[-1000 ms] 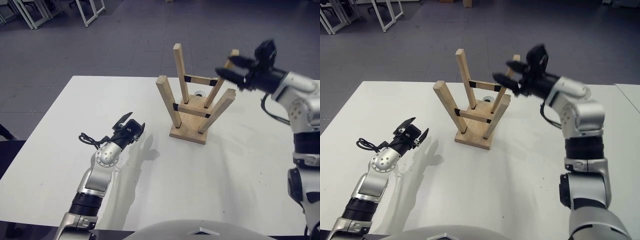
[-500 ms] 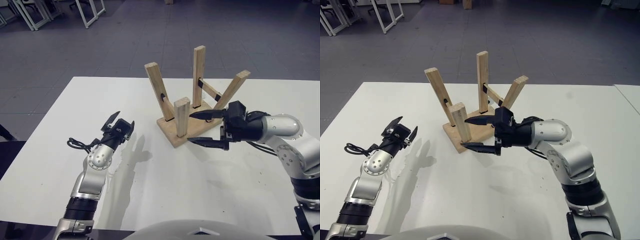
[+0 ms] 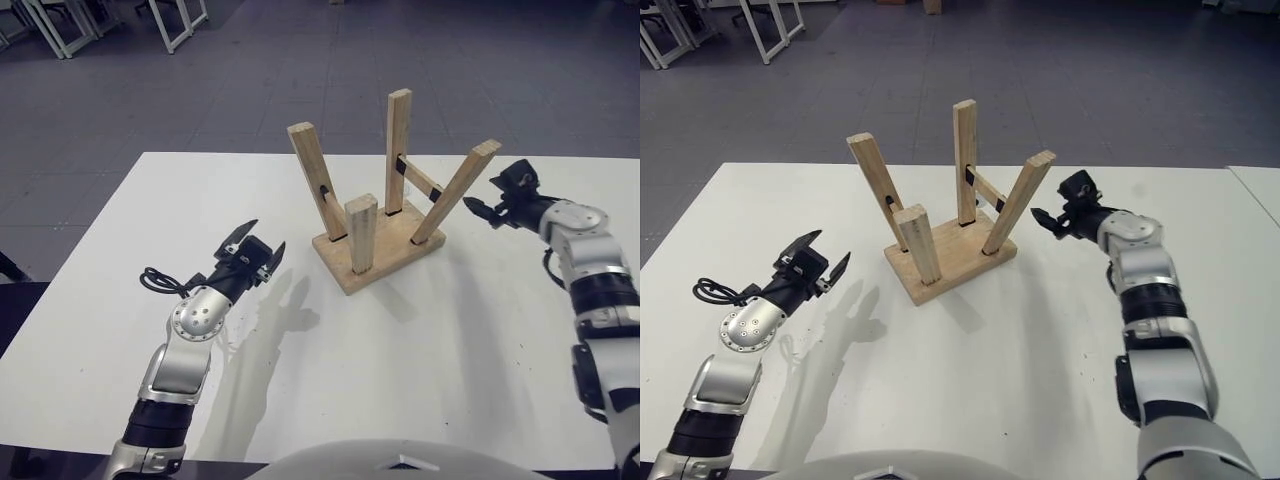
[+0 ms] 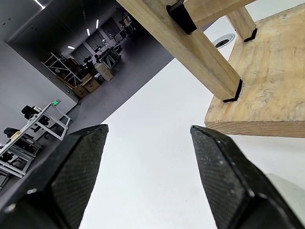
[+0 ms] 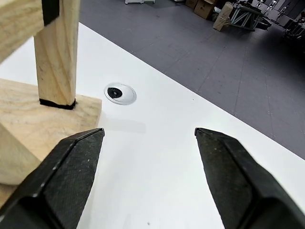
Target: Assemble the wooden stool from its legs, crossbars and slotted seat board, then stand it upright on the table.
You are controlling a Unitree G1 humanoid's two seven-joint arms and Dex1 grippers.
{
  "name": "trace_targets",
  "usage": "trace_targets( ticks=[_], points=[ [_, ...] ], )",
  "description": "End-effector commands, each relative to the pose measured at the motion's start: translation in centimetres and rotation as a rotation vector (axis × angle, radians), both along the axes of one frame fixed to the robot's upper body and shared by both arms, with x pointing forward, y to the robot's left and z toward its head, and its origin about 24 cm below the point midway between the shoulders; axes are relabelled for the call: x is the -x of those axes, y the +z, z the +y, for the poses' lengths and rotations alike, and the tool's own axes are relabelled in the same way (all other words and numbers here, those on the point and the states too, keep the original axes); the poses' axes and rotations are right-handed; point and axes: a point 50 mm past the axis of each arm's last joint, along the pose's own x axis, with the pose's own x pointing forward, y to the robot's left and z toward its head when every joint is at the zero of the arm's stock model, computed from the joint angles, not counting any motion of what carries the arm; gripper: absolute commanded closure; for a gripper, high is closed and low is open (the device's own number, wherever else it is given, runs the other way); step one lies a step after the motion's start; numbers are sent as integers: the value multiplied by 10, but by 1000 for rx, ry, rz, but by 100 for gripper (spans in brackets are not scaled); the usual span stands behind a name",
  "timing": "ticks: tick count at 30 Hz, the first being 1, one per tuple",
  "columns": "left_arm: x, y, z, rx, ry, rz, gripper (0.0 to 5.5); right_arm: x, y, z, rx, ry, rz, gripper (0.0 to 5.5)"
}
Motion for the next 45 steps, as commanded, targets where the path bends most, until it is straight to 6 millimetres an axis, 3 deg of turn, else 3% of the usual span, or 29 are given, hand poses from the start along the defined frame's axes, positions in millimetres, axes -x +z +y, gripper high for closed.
trace_targets(
  ticks=[1, 5, 9, 12, 15, 20, 23, 26, 32, 35, 45],
  points=[
    [1, 1, -4, -15, -28, 17, 229, -12, 4, 28, -1, 103, -54, 200],
    [-1, 0, 3, -37, -23, 38, 229, 5, 11, 29, 48, 345, -104, 200],
    [-5, 10, 15, -34, -53, 29, 229, 22, 12, 17, 105, 416, -74, 200],
    [-11, 34, 34, -2, -92, 2, 229, 32, 18, 11, 125, 440, -62, 200],
    [-16, 71, 43, 110, -270, 36, 229, 40, 35, -11, 173, 418, -48, 200],
    [-7, 106, 38, 235, -642, 280, 229, 68, 64, -32, 159, 612, 113, 200],
    [-23, 122, 28, 278, -718, 260, 229, 63, 84, -20, 77, 686, 89, 200],
    [-39, 120, 17, 284, -754, 267, 229, 53, 92, 1, -12, 742, 52, 200],
    [-41, 104, 3, 299, -813, 343, 229, 49, 89, 28, -79, 851, 66, 200],
    [-45, 104, -1, 341, -822, 344, 229, 45, 86, 33, -105, 877, 81, 243],
    [-48, 96, -9, 451, -938, 462, 385, 33, 68, 24, -205, 956, 240, 417]
  ],
)
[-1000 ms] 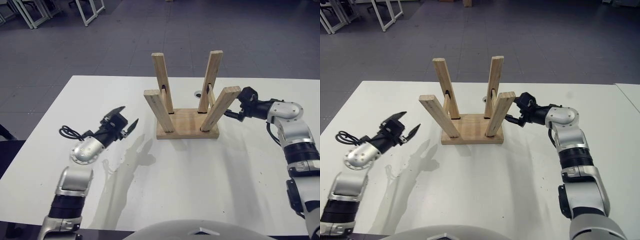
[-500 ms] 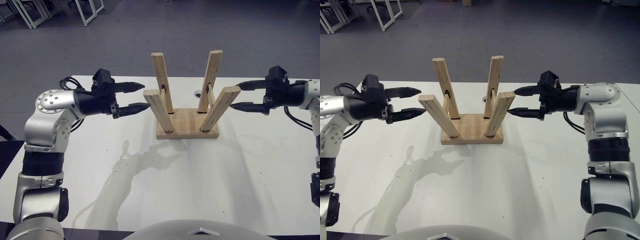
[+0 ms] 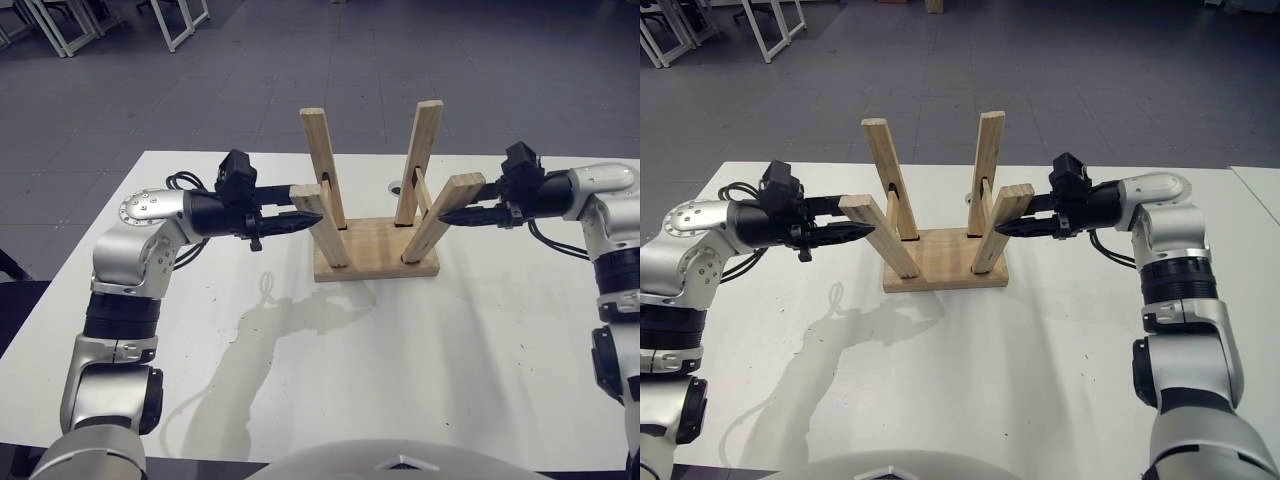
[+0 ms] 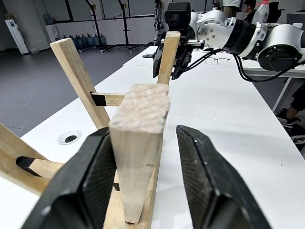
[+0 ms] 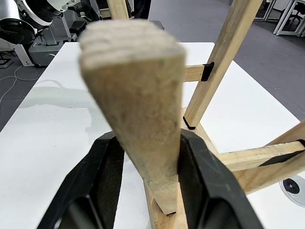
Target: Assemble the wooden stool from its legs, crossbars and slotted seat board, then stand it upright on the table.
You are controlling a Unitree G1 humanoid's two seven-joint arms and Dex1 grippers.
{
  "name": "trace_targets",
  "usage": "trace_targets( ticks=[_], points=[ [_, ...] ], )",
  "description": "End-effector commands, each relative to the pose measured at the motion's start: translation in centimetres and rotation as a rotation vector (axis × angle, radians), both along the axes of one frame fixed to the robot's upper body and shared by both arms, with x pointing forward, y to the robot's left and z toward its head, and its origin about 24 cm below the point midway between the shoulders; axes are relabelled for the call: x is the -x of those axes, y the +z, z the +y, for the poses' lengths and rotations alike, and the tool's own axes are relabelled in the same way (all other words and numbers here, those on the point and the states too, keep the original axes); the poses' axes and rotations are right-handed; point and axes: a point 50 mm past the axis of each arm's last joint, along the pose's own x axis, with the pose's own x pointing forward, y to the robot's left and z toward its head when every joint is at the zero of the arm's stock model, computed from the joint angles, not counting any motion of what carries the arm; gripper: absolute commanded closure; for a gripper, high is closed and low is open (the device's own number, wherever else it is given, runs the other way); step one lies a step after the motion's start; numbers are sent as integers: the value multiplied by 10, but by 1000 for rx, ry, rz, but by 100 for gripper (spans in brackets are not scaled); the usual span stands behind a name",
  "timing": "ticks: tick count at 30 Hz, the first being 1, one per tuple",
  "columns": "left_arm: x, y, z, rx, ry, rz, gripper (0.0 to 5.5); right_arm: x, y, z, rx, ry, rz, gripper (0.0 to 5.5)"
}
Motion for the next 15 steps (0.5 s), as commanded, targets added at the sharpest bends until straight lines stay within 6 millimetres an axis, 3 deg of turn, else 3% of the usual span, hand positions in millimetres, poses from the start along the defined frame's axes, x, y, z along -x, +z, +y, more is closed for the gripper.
trace_targets(
  ticks=[1, 4, 7, 8, 10, 11, 12, 15],
  points=[
    [2, 2, -3, 5, -95, 50, 397, -1, 2, 5, -9, 45, 51, 418],
    [11, 15, 1, 27, -169, 79, 426, 14, 14, 6, -41, 121, 96, 420],
    [30, 50, 2, 105, -278, 98, 438, 38, 54, 9, -147, 234, 149, 432],
    [31, 62, 4, 133, -287, 108, 443, 39, 66, 8, -180, 236, 174, 444],
    [14, 74, 11, 204, -204, 174, 443, 23, 77, 6, -239, 170, 274, 449],
    [-2, 71, 13, 260, -132, 252, 443, 8, 74, 7, -284, 84, 363, 449],
    [-20, 54, 13, 304, -45, 366, 444, -7, 60, 11, -306, -7, 468, 450],
    [-46, -5, 5, 443, 103, 688, 444, -28, 4, 26, -278, -221, 692, 450]
  ],
)
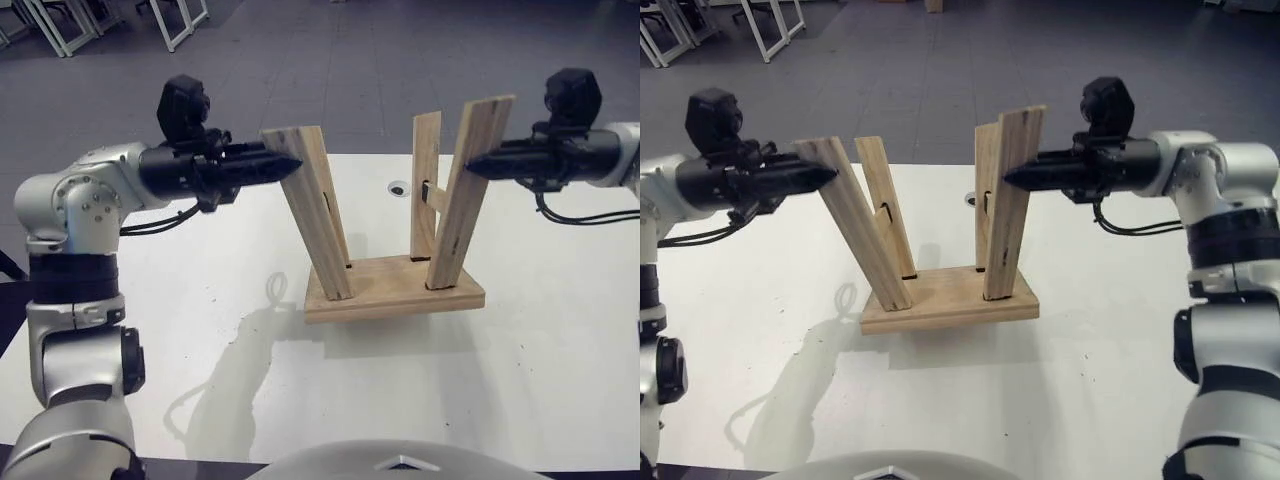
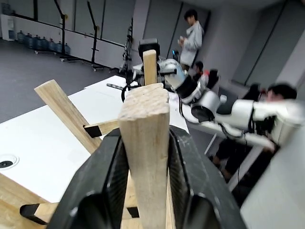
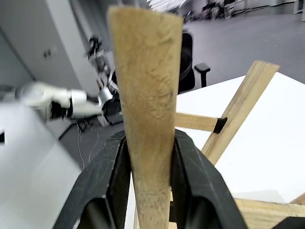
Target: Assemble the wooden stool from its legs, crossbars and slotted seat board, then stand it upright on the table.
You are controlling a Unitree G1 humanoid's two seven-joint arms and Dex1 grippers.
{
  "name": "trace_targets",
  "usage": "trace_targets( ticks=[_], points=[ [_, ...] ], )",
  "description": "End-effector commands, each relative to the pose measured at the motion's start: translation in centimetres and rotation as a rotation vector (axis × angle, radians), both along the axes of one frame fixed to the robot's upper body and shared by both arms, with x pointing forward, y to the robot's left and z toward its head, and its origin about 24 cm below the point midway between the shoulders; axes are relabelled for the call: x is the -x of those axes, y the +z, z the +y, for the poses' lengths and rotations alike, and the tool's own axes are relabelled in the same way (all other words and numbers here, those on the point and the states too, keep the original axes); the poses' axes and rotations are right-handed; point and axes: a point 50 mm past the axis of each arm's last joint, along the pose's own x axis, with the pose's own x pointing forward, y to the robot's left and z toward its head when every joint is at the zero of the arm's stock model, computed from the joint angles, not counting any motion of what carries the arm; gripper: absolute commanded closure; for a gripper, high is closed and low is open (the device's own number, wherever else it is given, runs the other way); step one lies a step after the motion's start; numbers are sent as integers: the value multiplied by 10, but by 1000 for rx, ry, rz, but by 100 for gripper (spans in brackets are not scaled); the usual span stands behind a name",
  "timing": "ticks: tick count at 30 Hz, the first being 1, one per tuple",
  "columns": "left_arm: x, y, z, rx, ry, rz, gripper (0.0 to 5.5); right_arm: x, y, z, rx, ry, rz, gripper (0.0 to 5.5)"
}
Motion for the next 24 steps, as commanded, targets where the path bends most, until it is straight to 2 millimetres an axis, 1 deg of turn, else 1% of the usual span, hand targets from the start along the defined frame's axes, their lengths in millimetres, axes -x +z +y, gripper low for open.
trace_targets(
  ticks=[1, 2, 3, 4, 5, 7, 9, 11, 13, 15, 16, 18, 21, 22, 24],
  points=[
    [-39, -78, -16, 146, 224, 463, 444, -29, -76, 17, 97, -292, 343, 450],
    [-44, -98, -23, 187, 288, 561, 444, -31, -95, 20, 75, -387, 406, 450],
    [-47, -111, -29, 208, 334, 625, 408, -32, -110, 22, 77, -456, 439, 411],
    [-50, -121, -33, 211, 386, 671, 389, -34, -122, 25, 108, -528, 449, 386],
    [-55, -124, -33, 210, 457, 690, 368, -37, -126, 26, 86, -599, 451, 382],
    [-63, -120, -29, 253, 545, 716, 342, -45, -125, 27, 31, -731, 460, 382],
    [-69, -113, -20, 287, 611, 699, 342, -51, -114, 29, -42, -750, 449, 382],
    [-73, -100, -5, 352, 668, 660, 342, -55, -103, 29, -70, -756, 409, 382],
    [-74, -91, 9, 422, 691, 639, 342, -56, -98, 23, -95, -783, 399, 382],
    [-71, -89, 18, 466, 687, 634, 342, -56, -92, 17, -153, -775, 406, 382],
    [-69, -90, 21, 472, 689, 639, 338, -55, -88, 15, -206, -762, 417, 355],
    [-65, -96, 23, 462, 682, 651, 338, -53, -85, 15, -270, -723, 441, 325],
    [-58, -103, 21, 413, 635, 664, 338, -49, -90, 19, -286, -672, 490, 262],
    [-55, -104, 22, 381, 623, 650, 338, -48, -92, 16, -278, -683, 497, 238],
    [-45, -104, 27, 279, 595, 568, 338, -46, -94, 3, -242, -725, 483, 198]
  ],
)
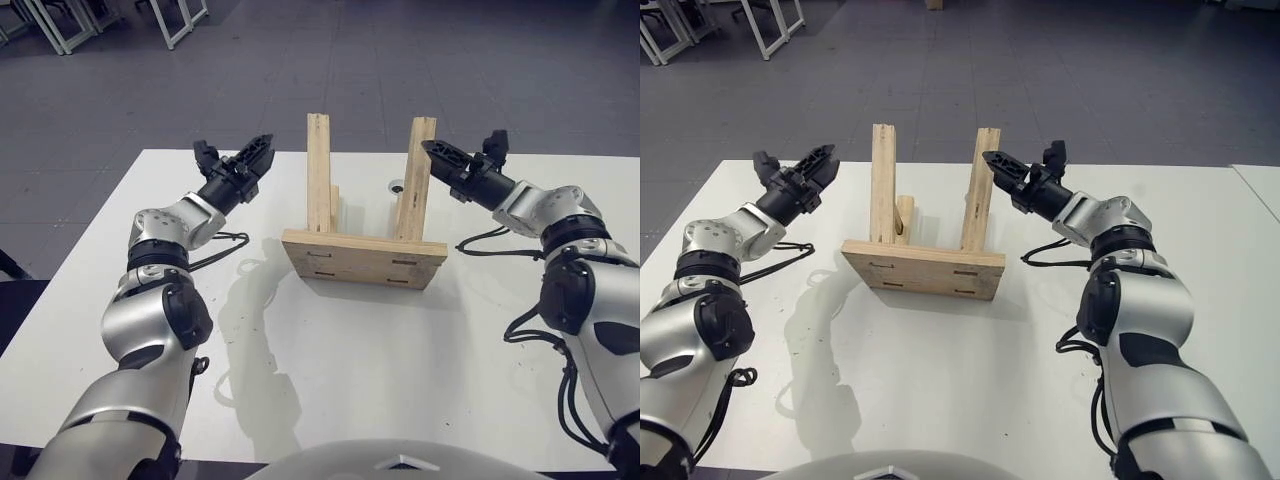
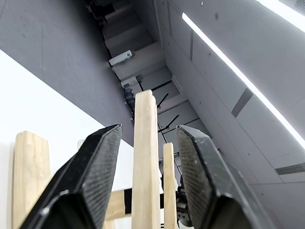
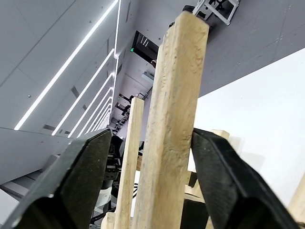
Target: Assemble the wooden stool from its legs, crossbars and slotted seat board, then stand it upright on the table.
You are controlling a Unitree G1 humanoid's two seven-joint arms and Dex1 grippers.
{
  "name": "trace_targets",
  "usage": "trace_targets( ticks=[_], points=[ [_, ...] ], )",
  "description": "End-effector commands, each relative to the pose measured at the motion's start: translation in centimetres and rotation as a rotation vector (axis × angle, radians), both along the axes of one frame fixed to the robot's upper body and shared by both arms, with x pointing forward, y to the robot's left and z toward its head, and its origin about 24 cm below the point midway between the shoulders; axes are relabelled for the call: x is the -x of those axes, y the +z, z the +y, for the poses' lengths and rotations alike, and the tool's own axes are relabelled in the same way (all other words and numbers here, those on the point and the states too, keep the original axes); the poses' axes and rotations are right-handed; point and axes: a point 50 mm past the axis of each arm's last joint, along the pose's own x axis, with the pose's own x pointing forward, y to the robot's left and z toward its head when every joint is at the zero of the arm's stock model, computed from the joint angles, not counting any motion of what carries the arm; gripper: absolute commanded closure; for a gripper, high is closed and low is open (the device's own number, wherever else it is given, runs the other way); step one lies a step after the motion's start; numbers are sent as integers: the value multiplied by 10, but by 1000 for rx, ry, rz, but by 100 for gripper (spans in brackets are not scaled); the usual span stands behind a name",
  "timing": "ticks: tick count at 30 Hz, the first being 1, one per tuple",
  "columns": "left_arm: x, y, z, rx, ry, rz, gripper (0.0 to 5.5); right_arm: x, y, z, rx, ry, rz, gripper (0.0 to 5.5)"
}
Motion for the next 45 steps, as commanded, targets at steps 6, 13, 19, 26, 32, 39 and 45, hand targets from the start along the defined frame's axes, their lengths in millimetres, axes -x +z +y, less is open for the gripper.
trace_targets(
  ticks=[6, 13, 19, 26, 32, 39, 45],
  points=[
    [53, 6, 33, -441, -22, -337, 338, 20, -15, -71, 403, -60, -7, 181],
    [93, -26, 37, -872, -366, -486, 338, 69, -13, -85, 889, 466, -344, 181],
    [88, -25, 38, -1019, -512, -570, 338, 94, -8, -42, 899, 685, -523, 181],
    [73, -33, 9, -1021, -611, -637, 338, 92, -18, -11, 895, 692, -557, 181],
    [62, -37, -6, -1023, -629, -666, 338, 89, -29, -4, 910, 724, -553, 181],
    [47, -41, 0, -1109, -579, -638, 338, 79, -37, -4, 952, 722, -552, 281],
    [42, -36, -10, -1078, -573, -708, 338, 80, -34, -6, 944, 743, -631, 388]
  ],
)
